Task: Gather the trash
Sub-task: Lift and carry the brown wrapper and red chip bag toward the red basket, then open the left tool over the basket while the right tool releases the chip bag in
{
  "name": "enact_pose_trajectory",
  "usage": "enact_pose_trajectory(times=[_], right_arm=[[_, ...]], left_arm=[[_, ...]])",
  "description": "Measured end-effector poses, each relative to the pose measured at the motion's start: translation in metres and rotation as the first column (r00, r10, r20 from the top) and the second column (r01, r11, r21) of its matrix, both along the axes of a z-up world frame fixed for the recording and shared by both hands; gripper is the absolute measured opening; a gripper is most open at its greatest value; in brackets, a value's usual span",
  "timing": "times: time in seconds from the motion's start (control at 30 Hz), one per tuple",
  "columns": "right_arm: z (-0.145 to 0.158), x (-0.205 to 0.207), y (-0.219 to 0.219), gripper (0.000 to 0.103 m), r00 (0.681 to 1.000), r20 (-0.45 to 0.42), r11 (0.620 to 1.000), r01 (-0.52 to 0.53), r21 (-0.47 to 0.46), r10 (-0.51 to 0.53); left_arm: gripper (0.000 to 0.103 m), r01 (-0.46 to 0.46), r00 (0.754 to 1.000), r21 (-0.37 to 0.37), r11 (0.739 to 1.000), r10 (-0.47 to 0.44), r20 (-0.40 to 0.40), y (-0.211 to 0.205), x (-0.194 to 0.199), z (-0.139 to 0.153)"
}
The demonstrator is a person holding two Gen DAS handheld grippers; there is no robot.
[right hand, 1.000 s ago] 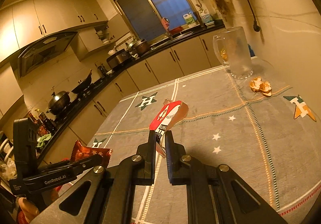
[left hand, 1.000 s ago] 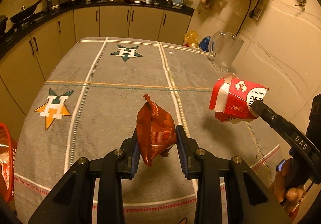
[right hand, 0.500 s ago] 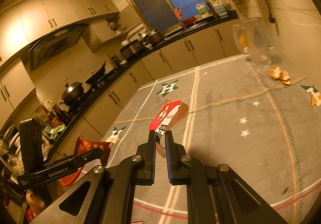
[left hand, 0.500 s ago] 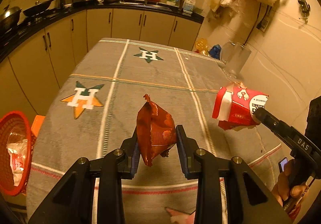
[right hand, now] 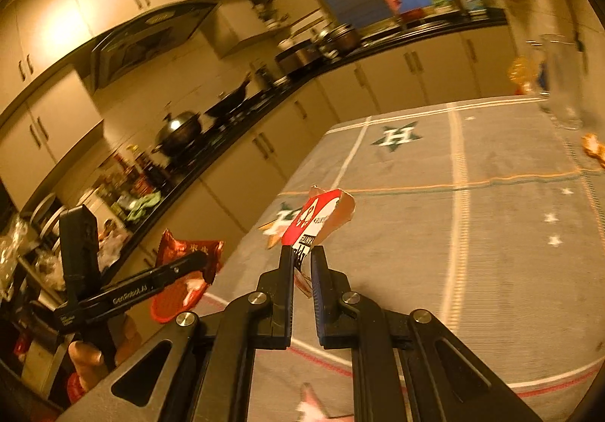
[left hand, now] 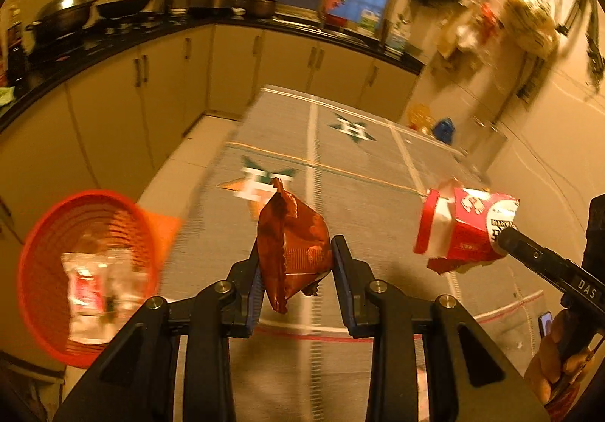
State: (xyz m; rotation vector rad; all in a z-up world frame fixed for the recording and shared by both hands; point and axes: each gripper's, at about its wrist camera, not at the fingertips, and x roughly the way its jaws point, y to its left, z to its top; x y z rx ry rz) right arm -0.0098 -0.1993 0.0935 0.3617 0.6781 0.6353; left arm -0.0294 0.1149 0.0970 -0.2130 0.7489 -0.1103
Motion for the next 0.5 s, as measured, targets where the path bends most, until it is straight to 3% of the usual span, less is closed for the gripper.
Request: enact_pose_trajectory(times=[0.5], right_arm=[[0.007, 0.012, 0.151, 0.010, 0.968, -0.035, 0.965, -0.250, -0.077, 0.248]], left_arm=[[0.032, -0.210, 0.978, 0.017, 0.978, 0.210, -0.011, 0.138, -0.023, -0.014]])
